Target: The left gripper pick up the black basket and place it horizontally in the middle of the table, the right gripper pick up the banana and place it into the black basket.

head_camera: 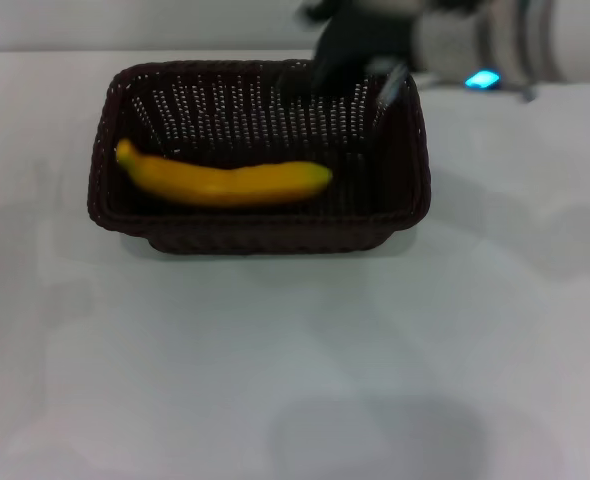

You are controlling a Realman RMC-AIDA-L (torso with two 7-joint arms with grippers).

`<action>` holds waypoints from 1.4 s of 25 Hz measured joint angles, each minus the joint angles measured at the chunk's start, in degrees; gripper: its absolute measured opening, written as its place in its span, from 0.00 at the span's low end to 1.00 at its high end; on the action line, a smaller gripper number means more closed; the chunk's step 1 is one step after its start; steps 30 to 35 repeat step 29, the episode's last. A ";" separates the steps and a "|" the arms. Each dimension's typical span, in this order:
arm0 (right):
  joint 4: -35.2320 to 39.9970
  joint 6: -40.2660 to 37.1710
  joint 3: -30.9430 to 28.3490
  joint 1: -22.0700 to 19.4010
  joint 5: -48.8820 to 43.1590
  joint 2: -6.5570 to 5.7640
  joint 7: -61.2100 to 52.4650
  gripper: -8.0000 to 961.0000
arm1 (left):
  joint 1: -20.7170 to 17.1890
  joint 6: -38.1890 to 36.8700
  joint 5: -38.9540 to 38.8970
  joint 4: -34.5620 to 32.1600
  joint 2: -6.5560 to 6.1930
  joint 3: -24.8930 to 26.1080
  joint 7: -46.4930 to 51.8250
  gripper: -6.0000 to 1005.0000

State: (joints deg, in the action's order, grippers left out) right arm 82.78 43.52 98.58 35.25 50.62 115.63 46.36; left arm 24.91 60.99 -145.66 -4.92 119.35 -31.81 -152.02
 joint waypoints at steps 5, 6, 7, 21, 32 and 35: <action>3.06 -9.15 -7.24 -9.95 17.77 -0.23 9.36 0.81 | -0.60 0.32 0.01 0.00 0.00 0.00 -0.01 0.78; 2.17 -9.36 -9.04 -11.46 24.99 -0.25 13.94 0.83 | -0.73 0.39 0.01 0.00 0.00 -0.01 0.01 0.78; 1.07 -9.05 -10.71 -12.72 32.19 -0.27 18.45 0.82 | -0.80 0.39 0.01 0.00 0.00 -0.01 0.03 0.78; -64.38 29.62 -52.20 -8.75 88.50 0.01 78.87 0.81 | -0.27 2.53 0.02 2.99 0.18 -0.12 0.90 0.78; -74.79 24.94 -58.98 -10.77 87.83 0.23 107.91 0.81 | -0.56 4.11 0.53 5.03 0.15 -0.53 1.03 0.78; -74.79 24.94 -58.98 -10.77 87.83 0.23 107.91 0.81 | -0.56 4.11 0.53 5.03 0.15 -0.53 1.03 0.78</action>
